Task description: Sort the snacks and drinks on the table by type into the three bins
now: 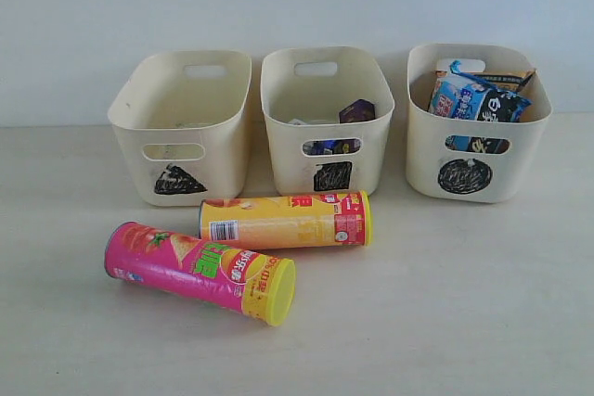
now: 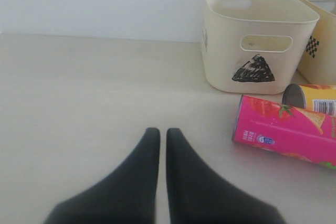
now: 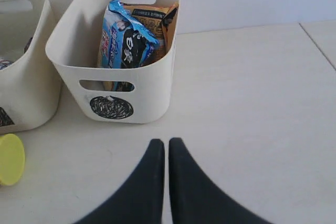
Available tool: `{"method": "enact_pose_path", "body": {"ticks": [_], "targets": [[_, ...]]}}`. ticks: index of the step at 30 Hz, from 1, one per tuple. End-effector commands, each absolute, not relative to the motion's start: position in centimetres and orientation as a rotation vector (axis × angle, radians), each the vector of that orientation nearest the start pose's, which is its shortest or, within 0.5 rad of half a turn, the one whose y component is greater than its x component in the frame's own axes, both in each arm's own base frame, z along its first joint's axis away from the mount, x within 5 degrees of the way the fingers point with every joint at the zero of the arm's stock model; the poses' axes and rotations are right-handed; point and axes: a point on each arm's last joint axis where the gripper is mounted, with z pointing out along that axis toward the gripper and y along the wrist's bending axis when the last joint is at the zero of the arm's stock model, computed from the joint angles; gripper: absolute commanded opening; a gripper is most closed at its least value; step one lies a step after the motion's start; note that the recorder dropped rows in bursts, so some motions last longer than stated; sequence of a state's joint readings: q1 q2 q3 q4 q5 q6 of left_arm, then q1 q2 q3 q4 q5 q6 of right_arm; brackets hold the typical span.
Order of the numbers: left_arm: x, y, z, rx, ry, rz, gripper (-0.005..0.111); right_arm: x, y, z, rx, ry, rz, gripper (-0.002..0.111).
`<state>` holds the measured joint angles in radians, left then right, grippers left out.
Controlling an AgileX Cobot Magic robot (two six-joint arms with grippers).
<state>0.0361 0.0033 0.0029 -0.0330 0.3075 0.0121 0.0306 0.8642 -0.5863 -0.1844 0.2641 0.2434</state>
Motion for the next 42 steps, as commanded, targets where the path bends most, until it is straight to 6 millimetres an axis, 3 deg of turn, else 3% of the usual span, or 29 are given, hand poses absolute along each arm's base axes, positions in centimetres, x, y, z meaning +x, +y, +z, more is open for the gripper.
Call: {"method": "enact_pose_path", "body": {"ticks": [1,9,25,35,42], "targets": [[5.4,0.1,18.5,-0.035,1.790,0.012,0.004,15.7,0.0,29.2,0.074,1.983,0.017,0.000],[5.4,0.1,18.5,-0.035,1.790,0.012,0.004,12.5,-0.2,30.4,0.088,1.895,0.021,0.000],[5.4,0.1,18.5,-0.035,1.790,0.012,0.004,12.1,-0.2,31.4,-0.008,1.792,-0.044,0.000],[5.4,0.1,18.5,-0.035,1.790,0.012,0.004,7.9,0.2,27.0,-0.117,1.762,-0.043,0.000],[5.4,0.1,18.5,-0.035,1.790,0.012,0.004,6.8,0.0,25.8,-0.099,1.801,-0.041,0.000]]}}
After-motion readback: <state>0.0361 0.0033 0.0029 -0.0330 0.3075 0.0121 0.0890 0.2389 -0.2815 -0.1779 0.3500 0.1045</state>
